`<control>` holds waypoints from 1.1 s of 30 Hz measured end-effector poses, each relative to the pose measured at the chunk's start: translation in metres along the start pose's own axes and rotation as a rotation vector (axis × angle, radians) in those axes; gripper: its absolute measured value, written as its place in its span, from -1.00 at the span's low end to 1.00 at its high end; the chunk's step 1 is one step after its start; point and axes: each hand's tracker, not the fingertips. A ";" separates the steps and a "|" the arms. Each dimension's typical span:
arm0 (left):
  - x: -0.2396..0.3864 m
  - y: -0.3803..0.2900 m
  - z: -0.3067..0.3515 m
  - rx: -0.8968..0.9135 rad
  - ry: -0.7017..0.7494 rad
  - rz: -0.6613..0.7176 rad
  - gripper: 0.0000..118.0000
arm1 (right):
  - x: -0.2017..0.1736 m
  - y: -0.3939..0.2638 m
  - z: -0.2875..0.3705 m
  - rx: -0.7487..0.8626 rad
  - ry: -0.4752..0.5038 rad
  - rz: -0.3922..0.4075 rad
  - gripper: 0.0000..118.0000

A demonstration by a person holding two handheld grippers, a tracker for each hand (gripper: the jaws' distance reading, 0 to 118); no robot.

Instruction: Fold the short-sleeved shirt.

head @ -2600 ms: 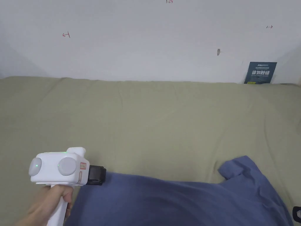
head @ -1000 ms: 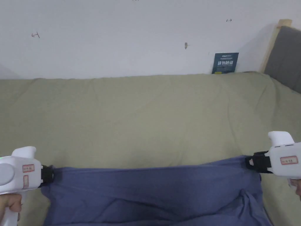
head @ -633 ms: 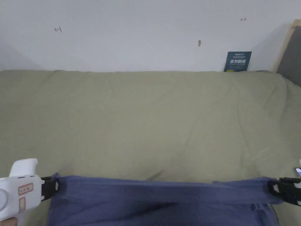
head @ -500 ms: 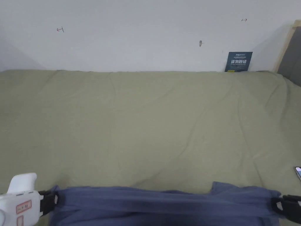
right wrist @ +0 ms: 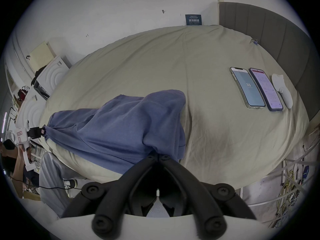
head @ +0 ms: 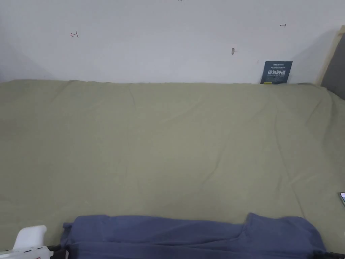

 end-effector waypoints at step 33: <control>-0.079 0.042 0.004 -0.078 -0.303 0.309 -0.42 | -0.148 -0.027 0.073 0.204 0.129 0.058 -1.00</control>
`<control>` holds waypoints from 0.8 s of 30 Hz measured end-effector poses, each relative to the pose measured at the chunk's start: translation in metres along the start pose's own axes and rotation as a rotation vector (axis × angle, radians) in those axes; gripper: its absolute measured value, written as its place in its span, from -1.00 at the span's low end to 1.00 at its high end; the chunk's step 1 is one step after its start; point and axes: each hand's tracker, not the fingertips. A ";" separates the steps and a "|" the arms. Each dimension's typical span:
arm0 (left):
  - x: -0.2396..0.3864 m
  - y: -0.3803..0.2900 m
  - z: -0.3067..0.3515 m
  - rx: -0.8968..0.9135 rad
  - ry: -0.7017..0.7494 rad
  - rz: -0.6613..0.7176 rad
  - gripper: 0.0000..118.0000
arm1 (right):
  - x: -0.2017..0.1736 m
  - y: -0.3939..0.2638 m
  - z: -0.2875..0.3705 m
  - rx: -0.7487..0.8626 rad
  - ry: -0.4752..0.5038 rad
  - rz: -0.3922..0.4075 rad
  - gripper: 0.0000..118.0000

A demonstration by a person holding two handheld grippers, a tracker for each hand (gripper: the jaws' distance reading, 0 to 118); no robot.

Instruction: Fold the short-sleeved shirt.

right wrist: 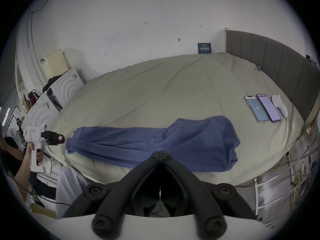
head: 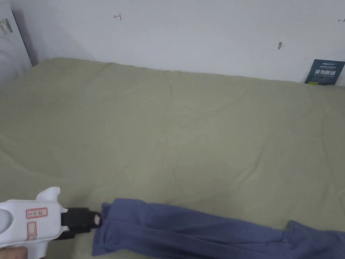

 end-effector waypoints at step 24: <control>-0.007 0.022 -0.101 -0.133 -0.248 0.070 -0.88 | -0.019 -0.010 -0.006 -0.054 -0.024 -0.005 -1.00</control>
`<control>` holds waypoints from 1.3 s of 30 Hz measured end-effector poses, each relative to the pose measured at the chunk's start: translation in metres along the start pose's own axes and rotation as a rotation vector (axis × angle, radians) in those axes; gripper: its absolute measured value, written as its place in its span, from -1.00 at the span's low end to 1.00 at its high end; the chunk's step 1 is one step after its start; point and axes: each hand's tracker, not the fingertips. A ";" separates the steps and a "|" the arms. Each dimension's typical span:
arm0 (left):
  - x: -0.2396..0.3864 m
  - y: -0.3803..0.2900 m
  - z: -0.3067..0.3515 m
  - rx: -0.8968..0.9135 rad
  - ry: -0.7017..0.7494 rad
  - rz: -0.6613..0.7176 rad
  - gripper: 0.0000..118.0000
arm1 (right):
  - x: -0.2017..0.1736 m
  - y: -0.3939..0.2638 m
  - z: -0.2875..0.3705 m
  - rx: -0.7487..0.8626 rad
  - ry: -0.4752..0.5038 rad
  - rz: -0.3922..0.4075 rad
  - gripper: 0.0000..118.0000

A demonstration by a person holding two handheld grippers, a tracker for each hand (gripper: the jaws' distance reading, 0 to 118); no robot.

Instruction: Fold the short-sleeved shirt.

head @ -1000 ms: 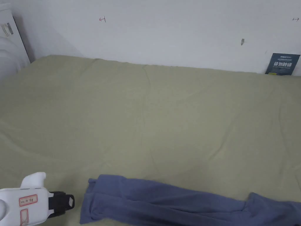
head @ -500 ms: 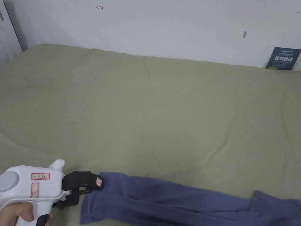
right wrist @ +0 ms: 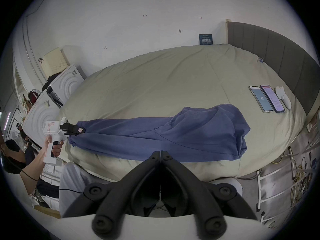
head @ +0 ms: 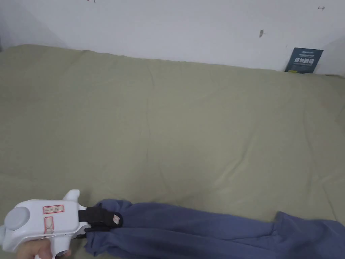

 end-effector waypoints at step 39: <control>0.184 -0.043 0.017 0.040 0.408 -0.335 -0.89 | 0.009 -0.003 0.015 0.091 0.107 -0.044 -1.00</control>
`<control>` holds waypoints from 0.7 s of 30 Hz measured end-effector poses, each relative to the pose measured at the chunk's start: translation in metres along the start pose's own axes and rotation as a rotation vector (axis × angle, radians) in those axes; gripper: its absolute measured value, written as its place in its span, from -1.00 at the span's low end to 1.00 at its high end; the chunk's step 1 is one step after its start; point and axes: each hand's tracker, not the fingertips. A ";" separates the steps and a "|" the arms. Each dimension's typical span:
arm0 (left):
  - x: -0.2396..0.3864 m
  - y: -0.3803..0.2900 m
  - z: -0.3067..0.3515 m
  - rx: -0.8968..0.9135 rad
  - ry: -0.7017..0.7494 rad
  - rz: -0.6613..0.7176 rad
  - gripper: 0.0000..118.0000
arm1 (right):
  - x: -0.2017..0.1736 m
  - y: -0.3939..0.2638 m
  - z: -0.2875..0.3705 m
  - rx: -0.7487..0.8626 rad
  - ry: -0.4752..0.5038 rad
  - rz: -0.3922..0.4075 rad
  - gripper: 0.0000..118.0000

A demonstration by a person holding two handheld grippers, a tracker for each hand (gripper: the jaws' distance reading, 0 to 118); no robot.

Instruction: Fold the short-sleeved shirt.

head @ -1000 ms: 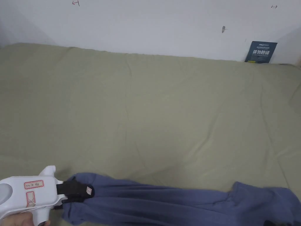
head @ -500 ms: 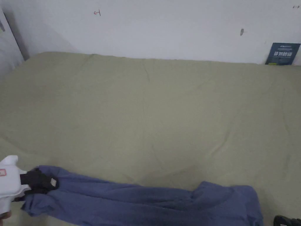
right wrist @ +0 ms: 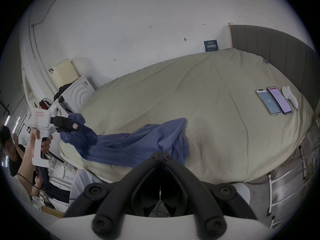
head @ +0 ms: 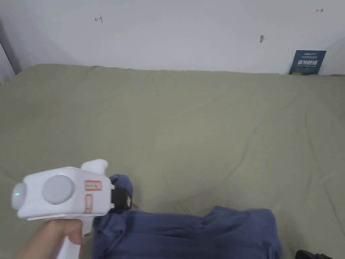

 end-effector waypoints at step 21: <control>0.006 -0.029 0.028 0.067 -0.056 0.005 -1.00 | 0.032 -0.010 0.007 0.011 -0.009 -0.099 -1.00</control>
